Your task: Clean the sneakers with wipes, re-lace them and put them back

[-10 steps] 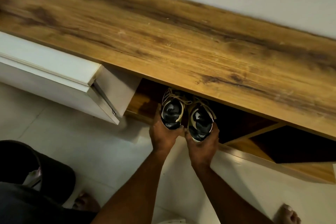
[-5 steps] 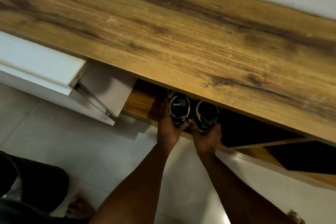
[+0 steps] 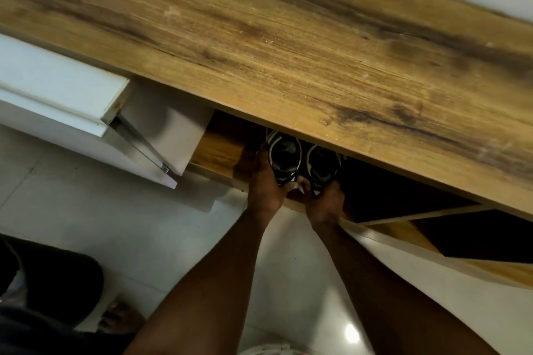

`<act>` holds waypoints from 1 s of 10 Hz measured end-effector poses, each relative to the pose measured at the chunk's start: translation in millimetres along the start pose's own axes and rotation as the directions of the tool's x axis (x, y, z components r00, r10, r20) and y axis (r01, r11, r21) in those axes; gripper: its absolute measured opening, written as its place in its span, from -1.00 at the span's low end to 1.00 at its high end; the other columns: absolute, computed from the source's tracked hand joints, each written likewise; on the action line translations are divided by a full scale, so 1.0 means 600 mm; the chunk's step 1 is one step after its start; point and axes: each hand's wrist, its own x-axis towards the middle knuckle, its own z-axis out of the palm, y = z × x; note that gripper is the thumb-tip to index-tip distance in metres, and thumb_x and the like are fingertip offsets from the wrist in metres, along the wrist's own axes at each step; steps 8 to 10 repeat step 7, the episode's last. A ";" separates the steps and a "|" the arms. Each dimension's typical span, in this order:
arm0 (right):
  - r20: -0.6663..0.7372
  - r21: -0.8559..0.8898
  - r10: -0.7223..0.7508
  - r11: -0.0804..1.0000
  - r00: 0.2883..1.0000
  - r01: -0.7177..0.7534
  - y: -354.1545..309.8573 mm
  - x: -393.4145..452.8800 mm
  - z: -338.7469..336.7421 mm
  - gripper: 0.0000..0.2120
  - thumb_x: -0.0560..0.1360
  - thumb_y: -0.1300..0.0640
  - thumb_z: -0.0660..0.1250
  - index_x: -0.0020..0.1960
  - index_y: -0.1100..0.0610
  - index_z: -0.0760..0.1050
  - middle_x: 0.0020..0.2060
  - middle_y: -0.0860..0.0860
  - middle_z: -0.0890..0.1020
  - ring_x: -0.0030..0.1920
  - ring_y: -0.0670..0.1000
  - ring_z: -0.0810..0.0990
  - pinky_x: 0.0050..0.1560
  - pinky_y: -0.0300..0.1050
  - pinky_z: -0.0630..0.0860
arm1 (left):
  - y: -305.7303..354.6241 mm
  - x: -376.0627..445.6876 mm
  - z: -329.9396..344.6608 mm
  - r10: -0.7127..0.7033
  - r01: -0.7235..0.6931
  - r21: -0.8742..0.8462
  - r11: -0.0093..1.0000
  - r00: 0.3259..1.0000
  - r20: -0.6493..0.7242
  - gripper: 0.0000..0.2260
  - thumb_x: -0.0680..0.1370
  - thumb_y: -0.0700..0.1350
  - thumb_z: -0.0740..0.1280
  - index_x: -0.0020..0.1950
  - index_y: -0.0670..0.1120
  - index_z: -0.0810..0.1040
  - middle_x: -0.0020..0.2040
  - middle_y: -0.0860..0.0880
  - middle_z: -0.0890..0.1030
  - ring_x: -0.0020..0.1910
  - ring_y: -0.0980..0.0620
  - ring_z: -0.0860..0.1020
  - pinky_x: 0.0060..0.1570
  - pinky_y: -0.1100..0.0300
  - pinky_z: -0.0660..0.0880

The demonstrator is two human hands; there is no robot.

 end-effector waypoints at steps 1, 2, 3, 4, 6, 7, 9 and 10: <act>0.032 -0.051 0.013 0.999 0.999 -0.011 0.000 0.000 -0.004 -0.43 0.54 0.00 0.52 0.40 0.30 0.46 0.32 0.23 0.59 0.35 0.23 0.55 0.09 -0.20 0.37 | -0.001 -0.001 -0.004 0.005 -0.005 0.047 0.999 1.000 -0.002 0.11 0.36 0.00 0.68 0.70 0.05 0.01 0.55 -0.11 0.43 0.53 -0.20 0.40 0.40 -0.23 0.48; 0.047 -0.141 0.009 0.990 0.999 -0.002 0.004 -0.002 -0.004 -0.40 0.57 -0.10 0.45 0.41 0.27 0.41 0.32 0.25 0.57 0.34 0.26 0.53 0.14 -0.07 0.47 | 0.001 -0.013 -0.006 0.007 -0.008 0.129 0.992 1.000 0.005 0.09 0.42 0.04 0.64 0.71 0.04 -0.05 0.57 -0.14 0.40 0.51 -0.25 0.40 0.38 -0.21 0.48; 0.046 -0.217 -0.037 0.975 0.998 0.046 0.010 -0.018 -0.009 -0.34 0.61 -0.19 0.34 0.48 0.26 0.30 0.36 0.27 0.51 0.37 0.28 0.48 0.27 0.06 0.47 | 0.006 -0.028 -0.014 0.070 -0.068 0.205 0.976 0.998 -0.003 0.06 0.47 0.03 0.60 0.72 0.03 -0.08 0.66 -0.10 0.26 0.55 -0.24 0.37 0.38 -0.23 0.48; 0.046 -0.246 -0.124 0.960 0.991 0.131 0.019 -0.039 -0.015 -0.31 0.64 -0.12 0.32 0.56 0.27 0.18 0.42 0.27 0.45 0.41 0.28 0.43 0.37 0.10 0.42 | 0.005 -0.041 -0.022 0.157 -0.146 0.253 0.956 0.987 -0.021 0.05 0.46 0.05 0.59 0.71 0.05 -0.09 0.67 -0.09 0.21 0.58 -0.23 0.32 0.38 -0.24 0.49; 0.061 -0.196 -0.229 0.952 0.971 0.237 0.017 -0.088 -0.036 -0.22 0.65 0.02 0.30 0.67 0.25 -0.06 0.61 0.27 0.21 0.62 0.27 0.18 0.55 0.23 0.29 | 0.027 -0.089 -0.037 0.204 -0.191 0.277 0.942 0.979 -0.022 0.00 0.48 0.03 0.58 0.72 -0.04 -0.02 0.66 -0.15 0.25 0.60 -0.23 0.28 0.40 -0.14 0.48; 0.049 -0.143 -0.250 0.957 0.967 0.254 0.019 -0.109 -0.046 -0.21 0.68 -0.03 0.26 0.68 0.22 -0.12 0.66 0.21 0.08 0.67 0.21 0.05 0.61 0.19 0.21 | 0.032 -0.121 -0.035 0.196 -0.182 0.269 0.946 0.980 -0.026 -0.01 0.50 0.05 0.57 0.71 -0.04 -0.01 0.67 -0.14 0.20 0.63 -0.19 0.24 0.41 -0.12 0.47; 0.049 -0.143 -0.250 0.957 0.967 0.254 0.019 -0.109 -0.046 -0.21 0.68 -0.03 0.26 0.68 0.22 -0.12 0.66 0.21 0.08 0.67 0.21 0.05 0.61 0.19 0.21 | 0.032 -0.121 -0.035 0.196 -0.182 0.269 0.946 0.980 -0.026 -0.01 0.50 0.05 0.57 0.71 -0.04 -0.01 0.67 -0.14 0.20 0.63 -0.19 0.24 0.41 -0.12 0.47; 0.049 -0.143 -0.250 0.957 0.967 0.254 0.019 -0.109 -0.046 -0.21 0.68 -0.03 0.26 0.68 0.22 -0.12 0.66 0.21 0.08 0.67 0.21 0.05 0.61 0.19 0.21 | 0.032 -0.121 -0.035 0.196 -0.182 0.269 0.946 0.980 -0.026 -0.01 0.50 0.05 0.57 0.71 -0.04 -0.01 0.67 -0.14 0.20 0.63 -0.19 0.24 0.41 -0.12 0.47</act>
